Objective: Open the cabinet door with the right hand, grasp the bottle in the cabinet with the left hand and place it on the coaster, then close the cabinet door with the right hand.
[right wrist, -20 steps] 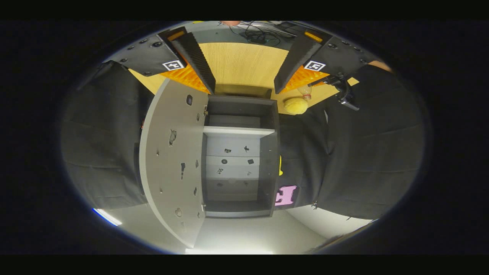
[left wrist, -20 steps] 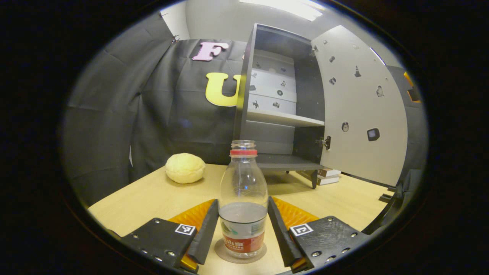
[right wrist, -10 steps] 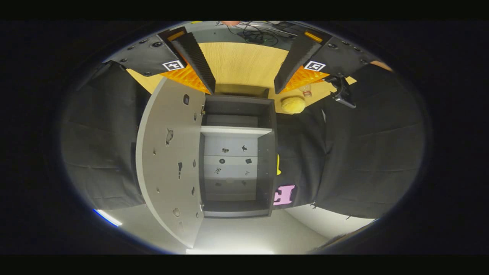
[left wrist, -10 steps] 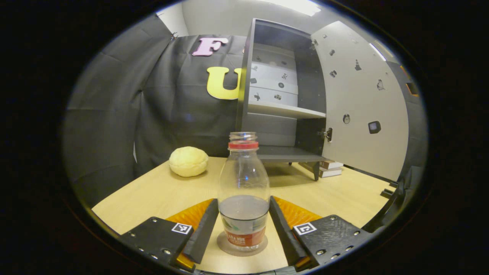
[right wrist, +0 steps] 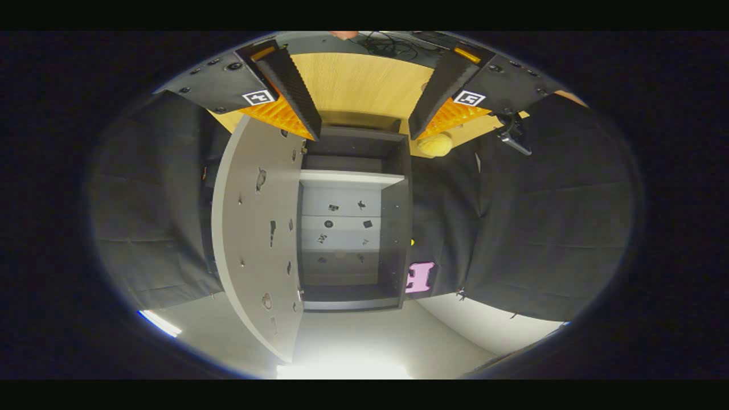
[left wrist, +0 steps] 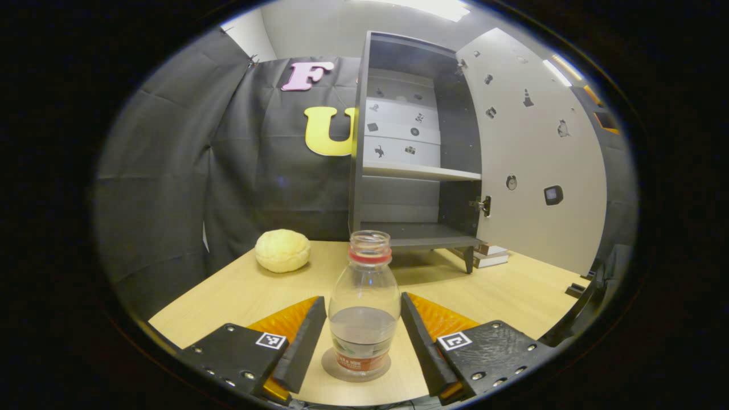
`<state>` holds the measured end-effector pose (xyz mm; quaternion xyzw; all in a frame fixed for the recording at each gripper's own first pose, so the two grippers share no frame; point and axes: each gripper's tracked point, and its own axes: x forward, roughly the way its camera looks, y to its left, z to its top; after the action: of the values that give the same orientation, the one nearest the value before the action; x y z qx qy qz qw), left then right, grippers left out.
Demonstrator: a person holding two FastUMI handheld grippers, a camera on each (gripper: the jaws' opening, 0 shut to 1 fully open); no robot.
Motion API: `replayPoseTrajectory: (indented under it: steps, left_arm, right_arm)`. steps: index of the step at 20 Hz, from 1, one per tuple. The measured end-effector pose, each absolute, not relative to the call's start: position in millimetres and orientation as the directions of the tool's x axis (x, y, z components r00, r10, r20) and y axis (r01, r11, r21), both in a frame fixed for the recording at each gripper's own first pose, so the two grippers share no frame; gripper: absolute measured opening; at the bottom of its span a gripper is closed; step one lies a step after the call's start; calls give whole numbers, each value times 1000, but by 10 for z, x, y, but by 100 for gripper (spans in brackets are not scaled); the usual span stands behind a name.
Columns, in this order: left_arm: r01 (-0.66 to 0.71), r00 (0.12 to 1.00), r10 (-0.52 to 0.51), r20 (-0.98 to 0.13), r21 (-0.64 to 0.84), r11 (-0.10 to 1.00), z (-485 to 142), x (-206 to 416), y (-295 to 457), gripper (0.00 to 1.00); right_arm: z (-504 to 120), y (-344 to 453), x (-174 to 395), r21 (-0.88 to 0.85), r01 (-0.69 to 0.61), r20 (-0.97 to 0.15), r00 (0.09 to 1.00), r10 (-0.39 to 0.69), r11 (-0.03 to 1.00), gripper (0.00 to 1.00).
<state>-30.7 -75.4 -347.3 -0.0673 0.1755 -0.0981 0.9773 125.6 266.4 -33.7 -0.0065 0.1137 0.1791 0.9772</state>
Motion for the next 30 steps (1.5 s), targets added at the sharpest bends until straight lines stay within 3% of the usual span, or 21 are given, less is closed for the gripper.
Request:
replayPoseTrajectory:
  steps: [13,22,25,30]
  left_arm:
    - [69,953,-82,-290,-54,996,-2272,-924,-969,78]
    - [60,970,-60,-234,-10,998,-1407,-1053,-1449,78]
    - [67,971,-73,-228,-36,997,-1277,-1068,-1568,78]
    - [7,973,-12,-229,-22,1000,-1037,-1112,-1421,78]
  right_arm:
    - [353,1855,1289,46,-435,-80,896,437,899,97]
    - [647,812,1929,28,-254,-10,967,254,967,99]
    - [615,492,2214,44,-179,-13,984,179,983,98]
    - [510,322,2668,54,-115,-48,992,117,992,94]
